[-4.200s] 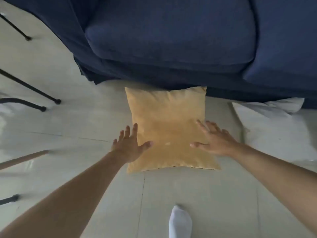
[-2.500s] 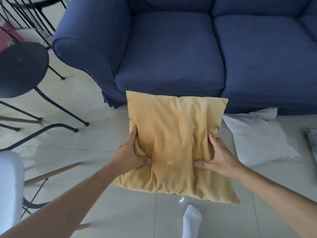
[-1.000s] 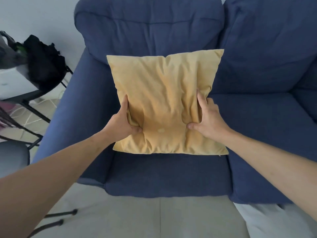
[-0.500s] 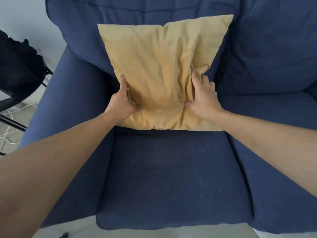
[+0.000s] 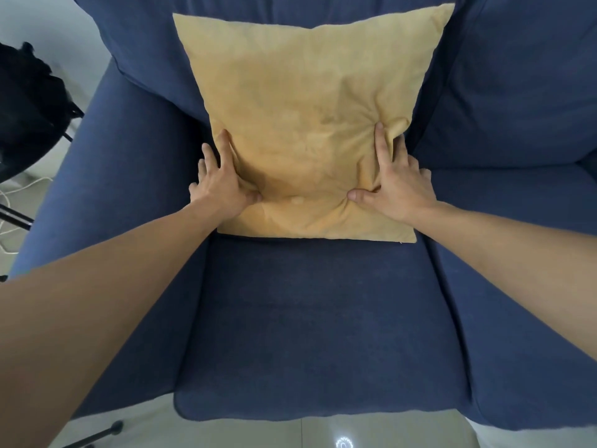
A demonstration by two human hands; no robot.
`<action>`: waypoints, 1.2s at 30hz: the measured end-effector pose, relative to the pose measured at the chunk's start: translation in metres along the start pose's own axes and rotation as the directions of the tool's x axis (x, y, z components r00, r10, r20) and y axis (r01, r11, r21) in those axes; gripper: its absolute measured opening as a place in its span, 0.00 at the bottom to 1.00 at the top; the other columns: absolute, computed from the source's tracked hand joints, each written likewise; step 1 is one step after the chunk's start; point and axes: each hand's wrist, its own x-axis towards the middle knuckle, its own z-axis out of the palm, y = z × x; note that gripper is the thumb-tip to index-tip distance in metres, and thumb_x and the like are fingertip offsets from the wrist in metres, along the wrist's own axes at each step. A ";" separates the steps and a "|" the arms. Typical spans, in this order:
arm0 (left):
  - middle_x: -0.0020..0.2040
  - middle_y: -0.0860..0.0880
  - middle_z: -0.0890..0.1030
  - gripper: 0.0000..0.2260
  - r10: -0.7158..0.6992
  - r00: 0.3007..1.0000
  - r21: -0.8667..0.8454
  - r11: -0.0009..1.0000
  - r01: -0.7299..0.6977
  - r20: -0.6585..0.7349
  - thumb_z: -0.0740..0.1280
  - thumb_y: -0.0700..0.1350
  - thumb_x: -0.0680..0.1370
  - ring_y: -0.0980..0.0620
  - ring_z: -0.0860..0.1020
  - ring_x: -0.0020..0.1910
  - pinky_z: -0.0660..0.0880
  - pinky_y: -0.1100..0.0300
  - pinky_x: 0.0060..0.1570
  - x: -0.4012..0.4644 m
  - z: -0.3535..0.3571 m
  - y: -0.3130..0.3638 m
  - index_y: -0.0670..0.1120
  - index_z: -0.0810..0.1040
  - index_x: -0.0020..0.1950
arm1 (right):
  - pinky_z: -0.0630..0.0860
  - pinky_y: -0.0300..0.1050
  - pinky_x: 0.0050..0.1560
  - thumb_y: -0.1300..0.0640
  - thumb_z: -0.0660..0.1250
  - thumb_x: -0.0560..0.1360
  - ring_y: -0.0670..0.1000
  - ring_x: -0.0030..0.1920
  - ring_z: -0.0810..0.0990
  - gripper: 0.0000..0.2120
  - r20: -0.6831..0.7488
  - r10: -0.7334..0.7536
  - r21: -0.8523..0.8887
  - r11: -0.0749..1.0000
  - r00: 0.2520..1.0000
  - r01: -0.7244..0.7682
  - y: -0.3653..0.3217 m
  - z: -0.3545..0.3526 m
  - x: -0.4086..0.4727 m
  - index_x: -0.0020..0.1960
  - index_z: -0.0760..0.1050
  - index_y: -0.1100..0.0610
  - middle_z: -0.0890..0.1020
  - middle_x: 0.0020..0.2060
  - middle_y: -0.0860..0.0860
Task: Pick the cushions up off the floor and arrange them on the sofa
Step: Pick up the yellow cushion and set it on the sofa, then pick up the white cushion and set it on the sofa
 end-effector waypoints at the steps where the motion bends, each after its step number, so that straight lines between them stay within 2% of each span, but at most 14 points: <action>1: 0.87 0.43 0.38 0.65 0.003 1.000 0.010 1.000 -0.003 -0.013 0.81 0.60 0.70 0.38 0.47 0.86 0.58 0.29 0.78 -0.006 0.000 0.000 0.58 0.28 0.84 | 0.65 0.75 0.76 0.24 0.72 0.71 0.69 0.84 0.59 0.66 0.003 0.005 0.000 1.000 1.000 -0.005 0.003 -0.002 -0.004 0.84 0.25 0.39 0.43 0.88 0.63; 3: 0.87 0.44 0.36 0.64 0.010 0.999 0.034 0.999 -0.009 -0.036 0.80 0.62 0.72 0.40 0.43 0.87 0.54 0.29 0.79 -0.019 0.000 -0.002 0.57 0.29 0.84 | 0.62 0.76 0.79 0.20 0.69 0.70 0.68 0.86 0.55 0.66 0.013 0.015 -0.006 1.000 1.000 -0.015 0.009 -0.005 -0.014 0.84 0.24 0.40 0.39 0.88 0.61; 6: 0.86 0.44 0.34 0.60 0.028 0.998 0.074 0.997 -0.023 -0.063 0.77 0.63 0.74 0.40 0.39 0.86 0.50 0.30 0.80 -0.043 0.001 0.000 0.56 0.30 0.85 | 0.56 0.76 0.81 0.15 0.58 0.71 0.66 0.88 0.48 0.62 0.028 0.030 -0.024 0.999 0.999 -0.029 0.024 -0.011 -0.036 0.84 0.23 0.43 0.33 0.87 0.58; 9: 0.86 0.45 0.32 0.59 0.058 0.995 0.085 0.995 -0.051 -0.076 0.74 0.67 0.75 0.41 0.37 0.86 0.47 0.30 0.80 -0.068 0.004 0.014 0.56 0.29 0.84 | 0.53 0.77 0.82 0.15 0.48 0.74 0.63 0.88 0.44 0.57 0.040 0.033 -0.065 0.997 0.999 -0.030 0.046 -0.021 -0.059 0.85 0.24 0.46 0.30 0.87 0.55; 13: 0.85 0.45 0.30 0.60 0.095 0.993 0.093 0.992 -0.088 -0.072 0.72 0.71 0.73 0.42 0.35 0.86 0.45 0.29 0.80 -0.100 0.010 0.047 0.57 0.27 0.83 | 0.50 0.77 0.83 0.16 0.42 0.75 0.61 0.89 0.41 0.54 0.059 0.033 -0.129 0.991 0.998 -0.026 0.082 -0.042 -0.088 0.86 0.26 0.47 0.30 0.87 0.54; 22: 0.86 0.49 0.31 0.55 0.139 0.990 0.022 0.990 -0.139 -0.017 0.59 0.81 0.73 0.44 0.34 0.85 0.42 0.31 0.81 -0.216 0.055 0.161 0.58 0.27 0.83 | 0.48 0.78 0.83 0.16 0.42 0.75 0.60 0.88 0.38 0.54 0.093 0.047 -0.144 0.989 0.995 -0.033 0.201 -0.090 -0.187 0.88 0.30 0.47 0.28 0.86 0.53; 31: 0.87 0.51 0.34 0.55 0.167 0.980 -0.100 0.983 -0.156 0.109 0.59 0.80 0.74 0.47 0.36 0.86 0.42 0.35 0.83 -0.359 0.184 0.325 0.56 0.30 0.85 | 0.47 0.77 0.83 0.16 0.44 0.75 0.60 0.88 0.38 0.53 0.227 0.109 -0.164 0.984 0.968 -0.072 0.401 -0.113 -0.321 0.87 0.30 0.44 0.28 0.86 0.51; 33: 0.87 0.52 0.34 0.54 0.162 0.974 -0.138 0.980 -0.141 0.156 0.60 0.79 0.74 0.48 0.36 0.86 0.40 0.38 0.83 -0.390 0.219 0.355 0.57 0.30 0.85 | 0.48 0.76 0.83 0.16 0.45 0.75 0.60 0.89 0.40 0.53 0.260 0.125 -0.167 0.982 0.957 -0.083 0.443 -0.112 -0.347 0.88 0.31 0.44 0.30 0.87 0.51; 36: 0.87 0.53 0.34 0.54 0.155 0.962 -0.221 0.970 -0.105 0.225 0.62 0.77 0.75 0.50 0.36 0.86 0.39 0.41 0.84 -0.441 0.272 0.391 0.57 0.31 0.85 | 0.55 0.74 0.82 0.17 0.46 0.75 0.60 0.88 0.48 0.52 0.303 0.131 -0.149 0.985 0.944 -0.089 0.496 -0.102 -0.385 0.88 0.33 0.43 0.40 0.89 0.53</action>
